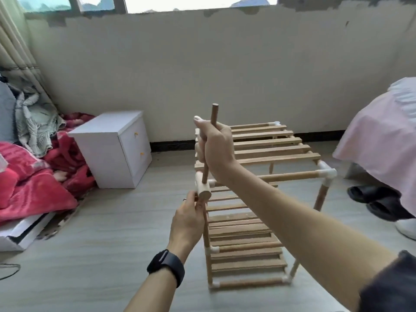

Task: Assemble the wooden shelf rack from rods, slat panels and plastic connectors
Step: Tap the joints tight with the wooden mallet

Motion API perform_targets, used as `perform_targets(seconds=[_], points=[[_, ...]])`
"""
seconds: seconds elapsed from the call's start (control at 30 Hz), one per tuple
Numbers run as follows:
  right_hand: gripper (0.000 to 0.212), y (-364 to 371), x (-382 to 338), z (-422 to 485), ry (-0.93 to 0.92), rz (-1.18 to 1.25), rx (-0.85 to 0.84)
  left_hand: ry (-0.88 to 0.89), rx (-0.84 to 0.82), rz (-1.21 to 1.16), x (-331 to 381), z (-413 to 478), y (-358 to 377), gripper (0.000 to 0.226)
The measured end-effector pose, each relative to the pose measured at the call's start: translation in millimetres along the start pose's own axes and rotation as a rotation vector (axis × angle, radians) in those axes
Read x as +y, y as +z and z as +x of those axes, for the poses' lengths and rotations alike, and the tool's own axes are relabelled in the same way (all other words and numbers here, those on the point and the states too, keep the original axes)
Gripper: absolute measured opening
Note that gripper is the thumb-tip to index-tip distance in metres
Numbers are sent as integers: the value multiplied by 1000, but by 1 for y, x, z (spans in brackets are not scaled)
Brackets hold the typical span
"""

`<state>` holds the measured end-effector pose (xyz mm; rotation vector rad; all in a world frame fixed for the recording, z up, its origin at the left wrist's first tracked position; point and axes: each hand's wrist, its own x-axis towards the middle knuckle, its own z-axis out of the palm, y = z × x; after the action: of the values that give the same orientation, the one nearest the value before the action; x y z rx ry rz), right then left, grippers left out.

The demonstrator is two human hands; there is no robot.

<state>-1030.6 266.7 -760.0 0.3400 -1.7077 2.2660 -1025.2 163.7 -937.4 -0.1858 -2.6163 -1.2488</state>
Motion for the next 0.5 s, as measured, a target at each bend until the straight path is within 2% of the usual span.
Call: perform_targets(seconds=[0.1,0.23,0.43,0.5], points=[[53,-37,0,-29,4,8,-27,15,6,-8,-2,-2,0,24],[46,-101,15,-73,-51,-239,-12,21,5,-12,-1,-2,-1,29],[49,-203,65,-128,194,-254,255,34,7,-30,0,-3,0,35],[52,-232,89,-148,300,-364,367,36,4,-31,-1,-2,1,32]])
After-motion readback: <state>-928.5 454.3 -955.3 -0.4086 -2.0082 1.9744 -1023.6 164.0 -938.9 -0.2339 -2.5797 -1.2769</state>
